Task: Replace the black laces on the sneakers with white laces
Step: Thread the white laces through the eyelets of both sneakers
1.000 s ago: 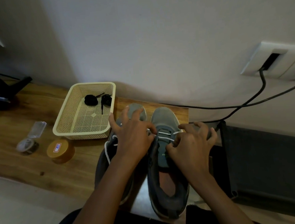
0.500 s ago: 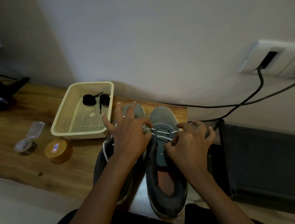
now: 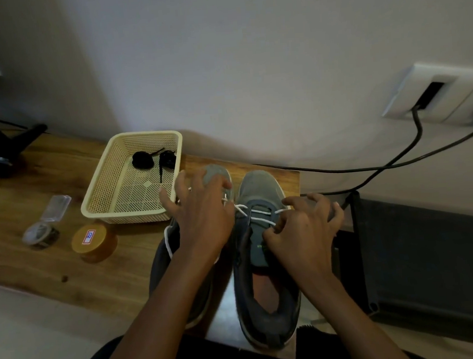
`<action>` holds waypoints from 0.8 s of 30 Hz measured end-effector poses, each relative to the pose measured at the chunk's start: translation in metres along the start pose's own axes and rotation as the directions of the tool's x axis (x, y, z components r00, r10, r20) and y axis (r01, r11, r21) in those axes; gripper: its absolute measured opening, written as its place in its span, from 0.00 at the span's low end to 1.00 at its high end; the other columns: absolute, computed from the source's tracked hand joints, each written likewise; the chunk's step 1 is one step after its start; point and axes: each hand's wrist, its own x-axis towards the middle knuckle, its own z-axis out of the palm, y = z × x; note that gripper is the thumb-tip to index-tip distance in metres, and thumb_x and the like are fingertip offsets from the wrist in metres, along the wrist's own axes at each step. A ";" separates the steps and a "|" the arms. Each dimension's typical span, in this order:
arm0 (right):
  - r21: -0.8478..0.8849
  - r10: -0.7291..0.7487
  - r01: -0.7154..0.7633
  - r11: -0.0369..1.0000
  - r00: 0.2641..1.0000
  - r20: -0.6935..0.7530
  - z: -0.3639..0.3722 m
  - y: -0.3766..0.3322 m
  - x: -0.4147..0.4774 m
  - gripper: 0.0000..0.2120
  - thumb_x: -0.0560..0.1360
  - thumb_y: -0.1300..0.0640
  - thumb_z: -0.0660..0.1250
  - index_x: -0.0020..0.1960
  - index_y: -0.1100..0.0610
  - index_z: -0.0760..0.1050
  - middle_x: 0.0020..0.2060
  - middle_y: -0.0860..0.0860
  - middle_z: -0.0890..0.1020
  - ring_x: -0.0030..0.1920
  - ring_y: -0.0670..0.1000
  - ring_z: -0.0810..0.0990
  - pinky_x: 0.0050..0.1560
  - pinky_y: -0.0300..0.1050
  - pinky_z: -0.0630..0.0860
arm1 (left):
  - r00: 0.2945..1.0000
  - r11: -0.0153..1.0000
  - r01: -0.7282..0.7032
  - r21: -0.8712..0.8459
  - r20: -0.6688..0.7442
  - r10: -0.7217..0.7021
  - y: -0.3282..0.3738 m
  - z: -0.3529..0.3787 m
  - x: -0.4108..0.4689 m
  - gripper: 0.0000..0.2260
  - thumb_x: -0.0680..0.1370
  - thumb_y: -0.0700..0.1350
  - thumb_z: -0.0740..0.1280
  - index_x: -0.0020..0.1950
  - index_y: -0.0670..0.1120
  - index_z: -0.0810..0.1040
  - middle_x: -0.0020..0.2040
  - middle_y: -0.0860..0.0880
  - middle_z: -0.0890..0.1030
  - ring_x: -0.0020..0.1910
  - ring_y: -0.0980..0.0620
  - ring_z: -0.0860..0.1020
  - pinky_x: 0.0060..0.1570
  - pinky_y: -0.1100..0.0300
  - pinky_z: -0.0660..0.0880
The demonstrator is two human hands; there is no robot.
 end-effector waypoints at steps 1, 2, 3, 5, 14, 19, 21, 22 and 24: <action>-0.003 -0.002 0.002 1.000 1.000 -0.006 0.001 0.000 0.000 0.04 0.61 0.57 0.74 0.33 0.58 0.82 0.52 0.52 0.82 0.64 0.61 0.69 0.66 0.61 0.50 | 0.999 0.999 -0.041 0.015 0.032 0.040 0.002 0.000 -0.001 0.07 0.76 0.50 0.66 0.53 0.59 0.75 0.75 0.53 0.58 0.76 0.47 0.44 0.69 0.39 0.37; -0.005 -0.006 0.006 1.000 1.000 -0.012 0.001 0.000 0.000 0.04 0.60 0.57 0.75 0.33 0.58 0.82 0.52 0.52 0.82 0.63 0.62 0.69 0.65 0.62 0.51 | 0.995 0.997 -0.077 0.033 0.064 0.075 0.003 0.001 -0.002 0.07 0.75 0.51 0.67 0.52 0.60 0.76 0.76 0.54 0.56 0.76 0.47 0.42 0.69 0.39 0.36; -0.005 -0.009 0.009 1.000 1.000 -0.018 0.002 0.000 0.000 0.05 0.60 0.58 0.75 0.33 0.58 0.82 0.51 0.52 0.82 0.63 0.62 0.70 0.65 0.63 0.52 | 0.991 0.993 -0.104 0.054 0.090 0.099 0.005 0.001 -0.002 0.06 0.75 0.52 0.67 0.51 0.60 0.78 0.76 0.55 0.55 0.76 0.47 0.42 0.68 0.38 0.35; -0.005 -0.015 0.015 1.000 1.000 -0.027 0.002 0.000 0.001 0.05 0.59 0.58 0.76 0.32 0.58 0.82 0.51 0.53 0.82 0.62 0.62 0.70 0.65 0.64 0.53 | 0.987 0.989 -0.124 0.081 0.112 0.114 0.004 0.003 -0.003 0.04 0.75 0.53 0.67 0.49 0.60 0.79 0.76 0.55 0.56 0.76 0.47 0.41 0.68 0.38 0.35; -0.002 -0.014 0.014 1.000 1.000 -0.022 0.003 0.001 0.000 0.04 0.59 0.58 0.75 0.31 0.57 0.81 0.50 0.52 0.82 0.61 0.62 0.71 0.64 0.66 0.56 | 0.996 0.995 0.075 -0.065 -0.036 -0.078 -0.006 -0.002 0.005 0.05 0.79 0.50 0.63 0.53 0.55 0.76 0.72 0.54 0.65 0.75 0.48 0.50 0.70 0.43 0.41; -0.006 -0.018 0.018 1.000 1.000 -0.011 0.002 0.001 0.000 0.05 0.60 0.57 0.75 0.33 0.58 0.82 0.51 0.52 0.82 0.63 0.62 0.70 0.64 0.65 0.55 | 0.992 0.994 -0.113 0.007 0.064 0.112 0.003 0.001 -0.001 0.05 0.75 0.52 0.68 0.50 0.59 0.78 0.74 0.56 0.60 0.76 0.49 0.46 0.70 0.41 0.38; -0.002 -0.013 0.013 1.000 1.000 0.001 0.001 0.001 0.000 0.05 0.61 0.57 0.75 0.34 0.58 0.82 0.52 0.52 0.82 0.63 0.62 0.69 0.65 0.64 0.54 | 0.987 0.989 -0.134 0.066 0.100 0.127 0.006 0.003 -0.003 0.04 0.75 0.53 0.67 0.49 0.59 0.80 0.75 0.56 0.59 0.76 0.48 0.44 0.70 0.40 0.37; 0.005 -0.012 0.012 1.000 1.000 0.003 0.000 0.000 0.000 0.04 0.61 0.57 0.75 0.34 0.58 0.82 0.52 0.52 0.82 0.64 0.61 0.69 0.65 0.64 0.53 | 0.987 0.989 -0.127 0.076 0.104 0.119 0.006 0.003 -0.003 0.04 0.75 0.53 0.67 0.49 0.59 0.80 0.75 0.56 0.59 0.76 0.48 0.44 0.69 0.40 0.37; 0.018 -0.008 0.008 1.000 1.000 0.001 0.000 0.000 0.000 0.04 0.61 0.58 0.75 0.33 0.58 0.82 0.52 0.52 0.82 0.64 0.61 0.69 0.65 0.63 0.53 | 0.989 0.992 -0.104 0.078 0.115 0.094 0.004 0.004 -0.003 0.04 0.76 0.53 0.67 0.49 0.58 0.80 0.75 0.56 0.60 0.76 0.48 0.45 0.70 0.40 0.37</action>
